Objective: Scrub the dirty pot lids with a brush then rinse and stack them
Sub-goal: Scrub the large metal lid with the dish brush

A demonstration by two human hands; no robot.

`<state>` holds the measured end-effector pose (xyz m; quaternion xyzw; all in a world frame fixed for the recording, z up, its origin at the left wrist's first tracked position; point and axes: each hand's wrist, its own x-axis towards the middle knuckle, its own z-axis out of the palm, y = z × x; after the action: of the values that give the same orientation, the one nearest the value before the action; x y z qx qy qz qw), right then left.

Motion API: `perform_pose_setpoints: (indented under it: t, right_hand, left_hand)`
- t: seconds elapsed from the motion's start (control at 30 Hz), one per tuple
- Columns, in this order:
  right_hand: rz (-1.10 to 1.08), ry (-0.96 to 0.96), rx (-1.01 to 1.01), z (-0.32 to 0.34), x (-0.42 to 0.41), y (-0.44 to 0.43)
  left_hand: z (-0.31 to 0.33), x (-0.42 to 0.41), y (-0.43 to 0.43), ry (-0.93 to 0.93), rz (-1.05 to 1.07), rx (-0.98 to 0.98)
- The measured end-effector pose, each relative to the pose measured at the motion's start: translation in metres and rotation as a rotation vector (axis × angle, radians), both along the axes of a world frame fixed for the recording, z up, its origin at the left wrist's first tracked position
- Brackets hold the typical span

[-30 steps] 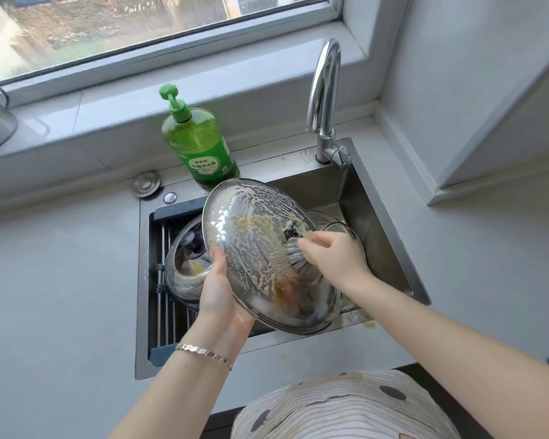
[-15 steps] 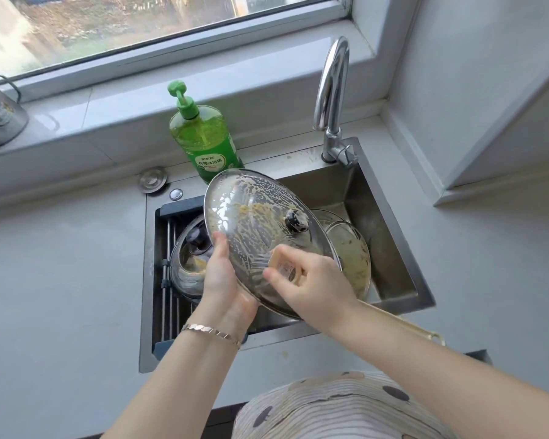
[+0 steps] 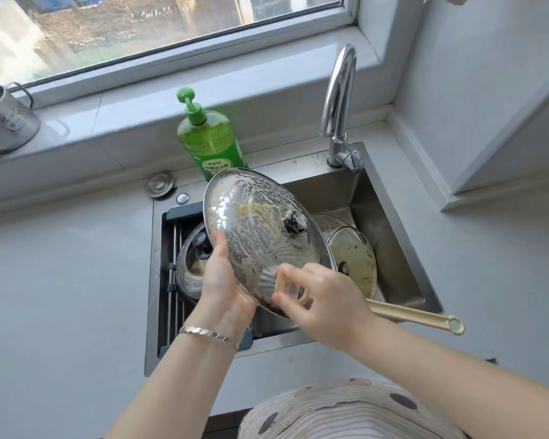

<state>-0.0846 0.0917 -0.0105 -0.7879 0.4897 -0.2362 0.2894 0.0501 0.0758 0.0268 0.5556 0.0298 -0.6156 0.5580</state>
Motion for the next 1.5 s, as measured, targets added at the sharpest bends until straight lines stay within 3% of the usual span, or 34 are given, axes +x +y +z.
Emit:
perform_pose_setpoints:
  t: [0.2,0.37,0.53,0.67,0.77,0.87,0.97,1.13,1.33,1.5]
  right_hand:
    - [-0.011,-0.010,-0.078,0.024,0.020,-0.028]
    - [0.174,0.023,-0.188,0.012,0.014,-0.004]
    - [0.040,0.028,-0.237,0.014,0.030,-0.014]
    - [0.215,0.039,-0.164,-0.002,0.008,0.009]
    - [0.153,0.027,-0.059,-0.015,-0.012,0.007]
    - [0.079,0.009,-0.101,-0.005,-0.001,-0.003]
    - [0.181,0.026,-0.172,0.004,0.007,0.005]
    - [0.028,0.137,0.047,-0.016,-0.032,-0.005]
    - [0.158,0.048,-0.005,-0.006,-0.010,0.011]
    - [-0.128,0.062,0.276,-0.025,-0.044,-0.029]
  left_hand:
    - [0.004,-0.018,0.000,-0.012,0.029,0.035]
    - [0.000,-0.007,0.010,-0.012,-0.002,0.047]
    - [-0.003,-0.006,0.011,0.043,0.021,0.104]
    - [-0.002,0.018,0.009,0.048,0.030,0.070]
    - [-0.005,0.022,0.011,0.027,0.090,0.036]
    - [-0.006,0.013,0.007,0.064,0.125,0.033]
    - [-0.005,0.017,0.003,0.081,0.126,0.029]
    - [-0.001,0.023,0.010,0.047,0.207,0.021]
    - [0.001,0.022,0.010,0.069,0.193,0.011]
    - [0.006,0.022,0.015,0.055,0.253,-0.010]
